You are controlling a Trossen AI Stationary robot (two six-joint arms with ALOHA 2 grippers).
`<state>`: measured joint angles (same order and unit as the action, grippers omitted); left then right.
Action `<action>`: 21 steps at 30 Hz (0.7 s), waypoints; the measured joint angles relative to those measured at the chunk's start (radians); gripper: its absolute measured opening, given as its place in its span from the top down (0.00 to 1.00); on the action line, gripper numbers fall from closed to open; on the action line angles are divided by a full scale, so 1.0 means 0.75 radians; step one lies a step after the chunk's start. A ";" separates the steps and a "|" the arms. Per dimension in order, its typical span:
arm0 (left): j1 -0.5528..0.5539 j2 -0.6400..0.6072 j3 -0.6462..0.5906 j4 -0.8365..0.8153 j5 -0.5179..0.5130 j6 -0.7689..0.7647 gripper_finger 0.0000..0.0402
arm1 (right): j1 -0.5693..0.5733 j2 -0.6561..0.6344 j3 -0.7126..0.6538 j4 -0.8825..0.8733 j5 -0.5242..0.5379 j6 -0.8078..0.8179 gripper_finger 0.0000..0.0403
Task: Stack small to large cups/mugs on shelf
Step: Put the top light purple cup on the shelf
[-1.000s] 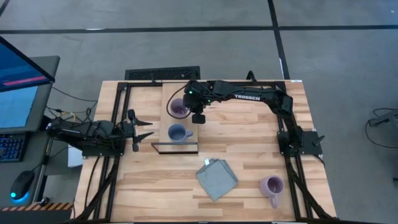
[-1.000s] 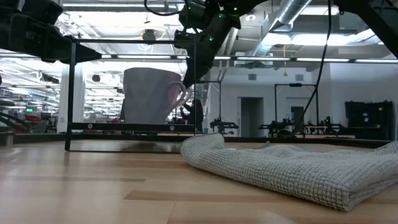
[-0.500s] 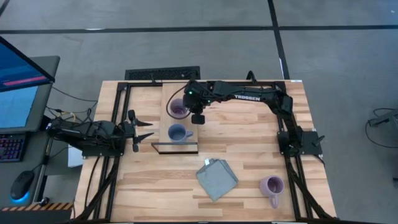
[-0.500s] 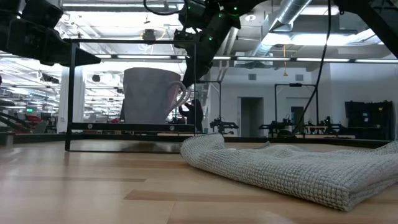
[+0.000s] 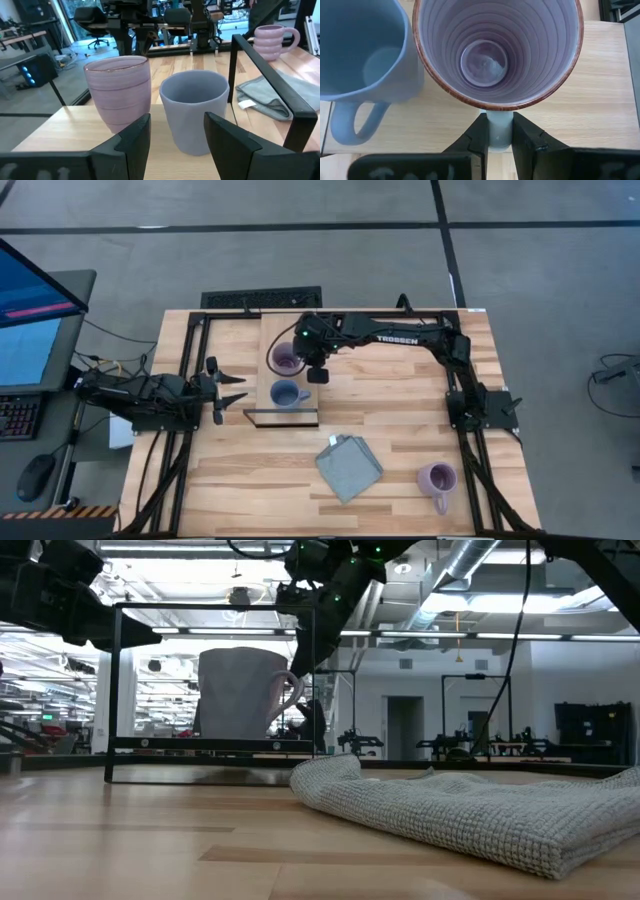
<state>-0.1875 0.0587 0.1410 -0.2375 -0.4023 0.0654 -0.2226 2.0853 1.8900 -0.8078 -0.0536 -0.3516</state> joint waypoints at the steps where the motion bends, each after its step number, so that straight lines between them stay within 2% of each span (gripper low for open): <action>1: 0.000 0.000 0.000 0.000 0.000 0.001 0.56 | 0.000 0.000 0.000 0.000 0.001 0.010 0.82; 21: 0.000 0.000 0.000 -0.026 -0.001 0.002 0.56 | 0.000 0.058 -0.003 0.004 0.012 0.005 0.82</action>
<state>-0.1875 0.0586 0.1410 -0.2568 -0.4026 0.0671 -0.2224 2.1287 1.8877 -0.8047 -0.0444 -0.3478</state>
